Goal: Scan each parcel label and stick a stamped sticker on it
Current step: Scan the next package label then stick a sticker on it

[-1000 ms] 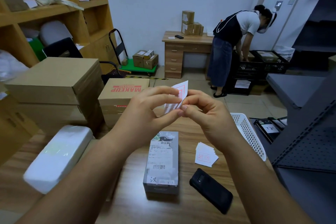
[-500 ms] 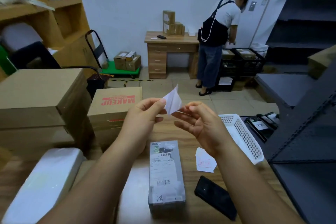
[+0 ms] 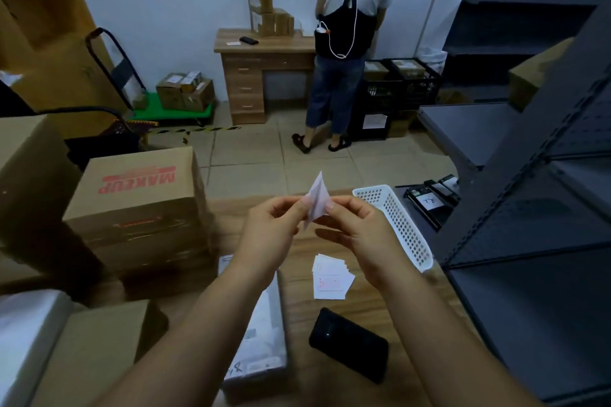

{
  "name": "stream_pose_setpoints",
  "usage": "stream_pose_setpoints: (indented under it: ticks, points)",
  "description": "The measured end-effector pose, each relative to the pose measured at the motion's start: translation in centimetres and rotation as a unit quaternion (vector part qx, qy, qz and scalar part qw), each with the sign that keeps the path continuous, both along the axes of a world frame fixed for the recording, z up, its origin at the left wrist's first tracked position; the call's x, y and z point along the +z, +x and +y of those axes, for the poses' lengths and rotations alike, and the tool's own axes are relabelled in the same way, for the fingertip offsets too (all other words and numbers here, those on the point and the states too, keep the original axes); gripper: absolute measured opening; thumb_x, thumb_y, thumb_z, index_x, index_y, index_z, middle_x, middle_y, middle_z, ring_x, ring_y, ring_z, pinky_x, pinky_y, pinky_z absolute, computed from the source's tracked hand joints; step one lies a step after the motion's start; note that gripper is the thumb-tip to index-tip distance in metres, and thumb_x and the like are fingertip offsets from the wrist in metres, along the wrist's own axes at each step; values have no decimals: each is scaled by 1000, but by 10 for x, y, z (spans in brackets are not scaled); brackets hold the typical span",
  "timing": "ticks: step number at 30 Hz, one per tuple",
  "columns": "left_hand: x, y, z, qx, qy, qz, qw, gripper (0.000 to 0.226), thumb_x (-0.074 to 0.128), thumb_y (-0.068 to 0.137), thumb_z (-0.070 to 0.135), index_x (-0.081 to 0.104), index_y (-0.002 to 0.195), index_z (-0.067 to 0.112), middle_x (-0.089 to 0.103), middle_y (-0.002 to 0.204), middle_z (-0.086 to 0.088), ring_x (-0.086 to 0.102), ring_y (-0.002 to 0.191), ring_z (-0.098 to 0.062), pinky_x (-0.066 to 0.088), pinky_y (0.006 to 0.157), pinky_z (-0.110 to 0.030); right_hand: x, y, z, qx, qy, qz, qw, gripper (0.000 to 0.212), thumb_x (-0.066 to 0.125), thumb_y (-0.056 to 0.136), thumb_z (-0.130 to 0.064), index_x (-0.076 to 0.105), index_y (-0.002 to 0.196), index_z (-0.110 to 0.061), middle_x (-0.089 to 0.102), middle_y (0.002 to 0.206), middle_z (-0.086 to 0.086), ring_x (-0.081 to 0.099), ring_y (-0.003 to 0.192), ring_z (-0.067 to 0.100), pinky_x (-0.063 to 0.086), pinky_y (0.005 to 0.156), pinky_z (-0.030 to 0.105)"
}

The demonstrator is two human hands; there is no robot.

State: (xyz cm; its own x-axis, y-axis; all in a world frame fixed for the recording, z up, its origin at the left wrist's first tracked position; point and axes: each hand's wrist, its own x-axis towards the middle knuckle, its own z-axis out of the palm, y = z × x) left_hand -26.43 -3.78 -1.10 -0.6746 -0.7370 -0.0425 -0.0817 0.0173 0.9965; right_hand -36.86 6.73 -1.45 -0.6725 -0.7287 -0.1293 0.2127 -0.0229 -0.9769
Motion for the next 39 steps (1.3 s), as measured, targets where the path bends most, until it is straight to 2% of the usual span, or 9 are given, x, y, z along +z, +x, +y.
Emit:
stream_pose_setpoints:
  ticks: [7, 12, 17, 20, 24, 28, 32, 36, 39]
  points:
    - [-35, -79, 31, 16, 57, -24, 998, 12, 62, 95, 25, 74, 96, 22, 75, 91, 4, 69, 93, -15, 55, 84, -34, -41, -92, 25, 8, 48, -21, 999, 15, 58, 97, -11, 68, 102, -2, 71, 103, 19, 71, 93, 23, 60, 79, 32]
    - [-75, -107, 32, 99, 131, -44, 985, 14, 57, 99, 24, 70, 94, 22, 75, 89, 6, 72, 86, -10, 53, 86, -36, -108, -170, 47, -97, 182, -55, 977, 11, 56, 98, -10, 64, 91, -7, 67, 88, 12, 64, 64, 16, 51, 55, 23]
    - [-98, -114, 31, 134, 148, -58, 978, 14, 59, 97, 26, 70, 98, 17, 75, 90, -1, 72, 87, -14, 54, 81, -34, -160, -219, 69, -134, 275, 18, 952, 17, 58, 98, -25, 67, 108, -14, 70, 84, 6, 61, 65, 14, 45, 53, 21]
    - [-101, -113, 32, 141, 151, -56, 977, 14, 59, 97, 24, 70, 99, 16, 75, 95, -5, 71, 89, -15, 54, 82, -34, -173, -228, 66, -117, 288, 48, 949, 22, 57, 99, -26, 65, 117, -18, 70, 94, 4, 64, 74, 14, 48, 63, 26]
    - [-104, -103, 32, 153, 143, -52, 976, 13, 59, 97, 24, 71, 96, 17, 75, 85, 4, 71, 83, -9, 54, 82, -32, -184, -234, 66, -26, 341, 95, 935, 49, 64, 94, -24, 51, 142, -20, 56, 133, -1, 60, 112, 23, 51, 97, 44]
    - [-103, -82, 31, 169, 128, -56, 976, 13, 58, 98, 24, 70, 95, 20, 75, 89, 2, 72, 83, -8, 52, 76, -29, -160, -213, 60, -48, 311, 110, 943, 29, 60, 96, -24, 63, 125, -19, 65, 122, -1, 64, 103, 21, 55, 92, 41]
    - [-98, -57, 33, 194, 14, -93, 976, 12, 60, 96, 29, 69, 89, 31, 73, 89, 8, 67, 87, -7, 49, 74, -25, -112, -140, 31, 76, 196, -45, 977, 22, 52, 101, -30, 66, 110, -15, 70, 113, 6, 65, 98, 19, 53, 82, 31]
    - [-96, -24, 36, 144, -205, -128, 960, 16, 59, 94, 37, 72, 96, 29, 71, 98, 12, 63, 96, -10, 50, 83, -30, -94, -62, -2, 188, 88, -220, 953, 38, 50, 98, -43, 62, 117, -13, 69, 111, 4, 67, 97, 19, 55, 86, 33]
    - [-106, 12, 36, 62, -327, -235, 913, 67, 53, 76, 65, 63, 127, 22, 59, 132, 1, 51, 124, -21, 42, 103, -44, -96, -13, -19, 179, 58, -262, 947, 31, 57, 96, -36, 66, 115, -13, 64, 108, 7, 61, 91, 19, 53, 81, 30]
